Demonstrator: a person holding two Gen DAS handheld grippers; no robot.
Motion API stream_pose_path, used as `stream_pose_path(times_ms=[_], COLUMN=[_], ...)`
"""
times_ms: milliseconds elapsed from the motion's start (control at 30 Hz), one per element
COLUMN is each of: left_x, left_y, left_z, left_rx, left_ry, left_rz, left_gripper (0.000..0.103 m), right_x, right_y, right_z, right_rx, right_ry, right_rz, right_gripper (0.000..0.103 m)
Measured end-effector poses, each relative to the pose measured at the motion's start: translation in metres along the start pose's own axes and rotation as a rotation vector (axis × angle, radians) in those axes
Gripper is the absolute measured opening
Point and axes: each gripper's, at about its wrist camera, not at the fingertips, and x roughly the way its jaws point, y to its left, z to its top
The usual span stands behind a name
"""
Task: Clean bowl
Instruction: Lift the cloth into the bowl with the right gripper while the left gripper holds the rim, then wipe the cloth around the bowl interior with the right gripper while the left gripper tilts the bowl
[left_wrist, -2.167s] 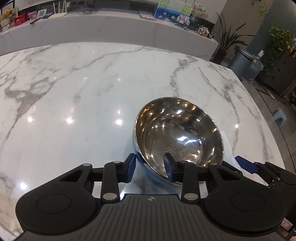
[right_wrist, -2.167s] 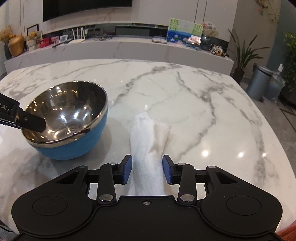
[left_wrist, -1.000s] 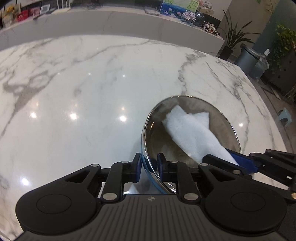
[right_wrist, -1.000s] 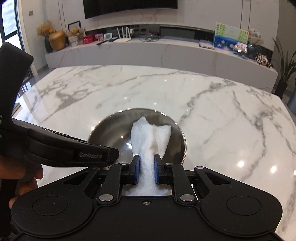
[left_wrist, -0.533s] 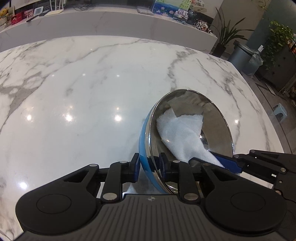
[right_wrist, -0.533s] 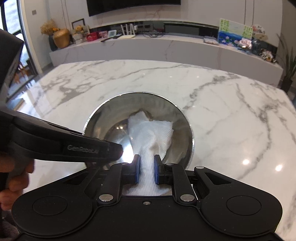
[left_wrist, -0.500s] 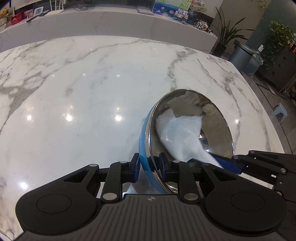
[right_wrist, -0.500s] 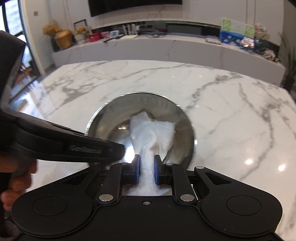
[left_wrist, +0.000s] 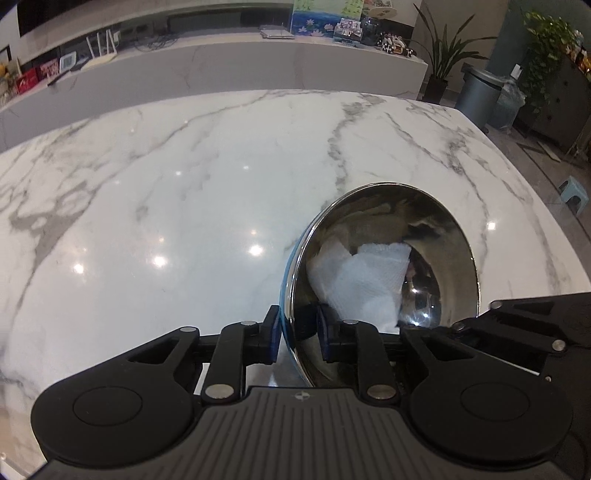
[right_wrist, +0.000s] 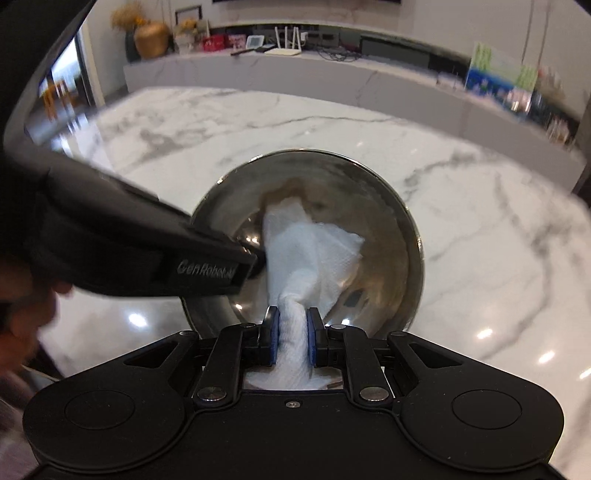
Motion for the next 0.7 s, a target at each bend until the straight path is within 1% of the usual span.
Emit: stream_pose_path(times_ms=[67, 167, 300, 400, 467, 533, 600, 700], left_x=[0.000, 0.000, 0.001, 0.002, 0.004, 0.007, 0.011, 0.020], left_y=[0.000, 0.002, 0.004, 0.007, 0.010, 0.013, 0.016, 0.020], left_z=[0.000, 0.001, 0.001, 0.000, 0.000, -0.003, -0.005, -0.011], left_rx=[0.003, -0.005, -0.015, -0.031, -0.060, -0.089, -0.116, -0.174], left_ry=[-0.001, 0.000, 0.002, 0.005, 0.017, 0.041, 0.063, 0.113], left_rz=[0.003, -0.007, -0.020, -0.037, -0.064, -0.091, -0.116, -0.184], left_gripper=[0.016, 0.016, 0.016, 0.024, 0.025, 0.032, 0.036, 0.036], right_x=[0.000, 0.001, 0.000, 0.001, 0.002, 0.002, 0.002, 0.005], right_y=[0.010, 0.019, 0.007, -0.007, -0.012, -0.020, -0.025, -0.034], right_z=[-0.002, -0.004, -0.004, -0.004, -0.005, -0.006, -0.006, -0.008], right_rx=[-0.064, -0.100, -0.027, 0.057, 0.091, 0.135, 0.166, 0.218], right_ry=[-0.002, -0.002, 0.003, 0.002, 0.001, -0.007, -0.012, -0.013], right_rz=[-0.074, -0.119, -0.076, -0.035, -0.020, -0.006, 0.003, 0.026], right_gripper=[0.013, 0.013, 0.013, 0.013, 0.013, 0.013, 0.013, 0.013])
